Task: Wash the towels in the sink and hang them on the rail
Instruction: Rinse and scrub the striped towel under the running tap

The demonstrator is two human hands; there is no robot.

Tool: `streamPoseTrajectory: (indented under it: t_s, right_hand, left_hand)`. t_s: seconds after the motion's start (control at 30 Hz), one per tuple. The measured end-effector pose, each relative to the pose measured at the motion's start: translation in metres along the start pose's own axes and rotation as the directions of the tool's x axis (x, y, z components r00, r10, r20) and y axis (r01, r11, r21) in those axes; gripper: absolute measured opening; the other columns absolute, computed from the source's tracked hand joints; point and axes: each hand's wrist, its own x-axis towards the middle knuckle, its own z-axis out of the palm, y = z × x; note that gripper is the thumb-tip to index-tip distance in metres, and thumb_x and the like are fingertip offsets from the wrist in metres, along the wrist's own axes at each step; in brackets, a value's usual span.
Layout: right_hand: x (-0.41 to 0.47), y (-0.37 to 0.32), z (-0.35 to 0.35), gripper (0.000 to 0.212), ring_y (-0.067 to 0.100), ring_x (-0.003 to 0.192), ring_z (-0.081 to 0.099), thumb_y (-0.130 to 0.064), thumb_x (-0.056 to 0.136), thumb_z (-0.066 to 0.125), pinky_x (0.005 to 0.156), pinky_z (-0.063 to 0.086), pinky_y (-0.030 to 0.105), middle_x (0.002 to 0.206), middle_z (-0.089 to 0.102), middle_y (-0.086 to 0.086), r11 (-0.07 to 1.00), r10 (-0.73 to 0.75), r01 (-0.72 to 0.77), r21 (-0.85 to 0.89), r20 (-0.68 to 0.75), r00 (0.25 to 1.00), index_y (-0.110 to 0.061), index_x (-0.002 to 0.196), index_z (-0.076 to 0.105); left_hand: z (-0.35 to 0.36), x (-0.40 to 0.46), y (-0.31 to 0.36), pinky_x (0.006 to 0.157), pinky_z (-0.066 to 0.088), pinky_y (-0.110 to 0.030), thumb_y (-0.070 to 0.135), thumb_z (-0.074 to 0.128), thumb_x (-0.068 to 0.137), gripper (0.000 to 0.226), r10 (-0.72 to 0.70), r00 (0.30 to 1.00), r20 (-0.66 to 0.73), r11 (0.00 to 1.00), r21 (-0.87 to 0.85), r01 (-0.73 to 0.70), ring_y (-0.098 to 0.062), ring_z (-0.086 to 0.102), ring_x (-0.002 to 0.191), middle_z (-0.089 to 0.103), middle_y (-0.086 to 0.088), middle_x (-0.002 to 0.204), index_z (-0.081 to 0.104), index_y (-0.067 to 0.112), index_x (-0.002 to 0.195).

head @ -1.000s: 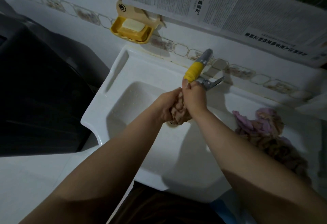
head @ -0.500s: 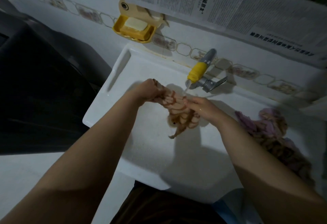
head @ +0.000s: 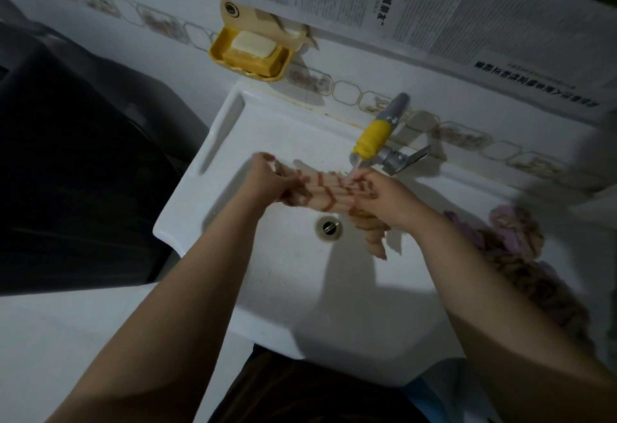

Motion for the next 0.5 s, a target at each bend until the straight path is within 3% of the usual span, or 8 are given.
streamPoseTrajectory:
  t_s: [0.07, 0.17, 0.27, 0.33, 0.37, 0.4, 0.43, 0.5]
  right_hand:
    - [0.003, 0.007, 0.000, 0.024, 0.018, 0.095, 0.063, -0.027, 0.085, 0.068, 0.084, 0.053, 0.038, 0.103, 0.068, -0.001, 0.992, 0.040, -0.038, -0.118, 0.022, 0.999, -0.029, 0.105, 0.054]
    - [0.003, 0.009, 0.002, 0.015, 0.020, 0.074, 0.057, -0.025, 0.088, 0.066, 0.064, 0.046, 0.031, 0.075, 0.059, -0.001, 0.982, 0.067, -0.072, -0.175, -0.033, 0.997, -0.019, 0.083, 0.052]
    - [0.003, 0.005, 0.002, 0.035, 0.015, 0.056, 0.041, -0.032, 0.091, 0.060, 0.050, 0.032, 0.027, 0.060, 0.039, -0.002, 0.992, 0.052, -0.061, -0.113, -0.080, 0.995, -0.016, 0.068, 0.039]
    - [0.002, -0.002, -0.001, 0.036, 0.016, 0.059, 0.047, -0.038, 0.094, 0.054, 0.053, 0.037, 0.027, 0.061, 0.047, 0.000, 0.999, 0.040, -0.043, -0.029, -0.087, 0.995, -0.015, 0.068, 0.044]
    - [0.001, -0.006, -0.002, 0.033, 0.019, 0.063, 0.055, -0.040, 0.095, 0.051, 0.058, 0.044, 0.029, 0.066, 0.056, 0.004, 0.999, 0.042, -0.040, 0.030, -0.088, 0.995, -0.014, 0.073, 0.052]
    - [0.001, -0.008, -0.003, 0.031, 0.025, 0.069, 0.062, -0.040, 0.095, 0.050, 0.063, 0.050, 0.035, 0.074, 0.064, 0.009, 0.996, 0.053, -0.045, 0.083, -0.096, 0.994, -0.015, 0.080, 0.058]
    - [0.000, -0.010, -0.004, 0.027, 0.033, 0.077, 0.065, -0.038, 0.096, 0.050, 0.068, 0.052, 0.042, 0.084, 0.068, 0.016, 0.990, 0.063, -0.046, 0.135, -0.123, 0.990, -0.016, 0.087, 0.061]
    - [0.002, -0.013, -0.003, 0.018, 0.036, 0.090, 0.064, -0.030, 0.097, 0.049, 0.069, 0.053, 0.036, 0.097, 0.068, 0.021, 0.971, 0.091, -0.037, 0.237, -0.222, 0.971, -0.018, 0.096, 0.063]
  left_hand:
    - [-0.005, -0.001, 0.002, 0.072, 0.059, -0.037, 0.009, 0.064, 0.090, 0.050, -0.055, 0.998, 0.024, 0.982, -0.179, 0.059, -0.024, 0.064, 0.080, 0.053, -0.008, 0.096, 0.034, 0.023, 0.127]
    - [-0.002, -0.004, 0.004, 0.068, 0.058, -0.033, 0.013, 0.043, 0.102, 0.018, 0.021, 0.989, 0.144, 0.990, -0.144, 0.000, -0.019, 0.063, 0.072, 0.058, -0.015, 0.097, 0.051, 0.015, 0.118]
    - [0.005, 0.001, 0.000, 0.062, 0.057, -0.027, 0.028, 0.060, 0.093, 0.020, 0.021, 0.956, 0.291, 0.976, 0.202, -0.084, -0.015, 0.065, 0.067, 0.063, -0.007, 0.082, 0.059, 0.010, 0.100]
    - [0.008, 0.009, -0.002, 0.064, 0.052, -0.028, 0.041, 0.070, 0.083, 0.029, -0.022, 0.940, 0.340, 0.797, 0.573, -0.189, -0.017, 0.064, 0.069, 0.063, -0.002, 0.077, 0.060, 0.014, 0.090]
    - [0.009, 0.012, -0.003, 0.065, 0.050, -0.029, 0.044, 0.069, 0.083, 0.031, -0.015, 0.947, 0.320, 0.728, 0.654, -0.209, -0.016, 0.063, 0.068, 0.062, -0.001, 0.075, 0.060, 0.014, 0.085]
    - [0.009, 0.015, -0.005, 0.065, 0.048, -0.029, 0.046, 0.067, 0.084, 0.034, 0.018, 0.953, 0.302, 0.733, 0.645, -0.218, -0.014, 0.061, 0.066, 0.060, -0.001, 0.073, 0.059, 0.013, 0.081]
    - [0.009, 0.018, -0.008, 0.065, 0.045, -0.029, 0.048, 0.066, 0.084, 0.038, 0.068, 0.948, 0.311, 0.804, 0.546, -0.237, -0.010, 0.059, 0.063, 0.059, -0.002, 0.071, 0.058, 0.011, 0.078]
    - [0.011, 0.018, -0.012, 0.063, 0.043, -0.028, 0.056, 0.062, 0.083, 0.052, 0.111, 0.937, 0.332, 0.962, 0.202, -0.185, -0.011, 0.058, 0.061, 0.063, -0.007, 0.072, 0.062, 0.004, 0.079]
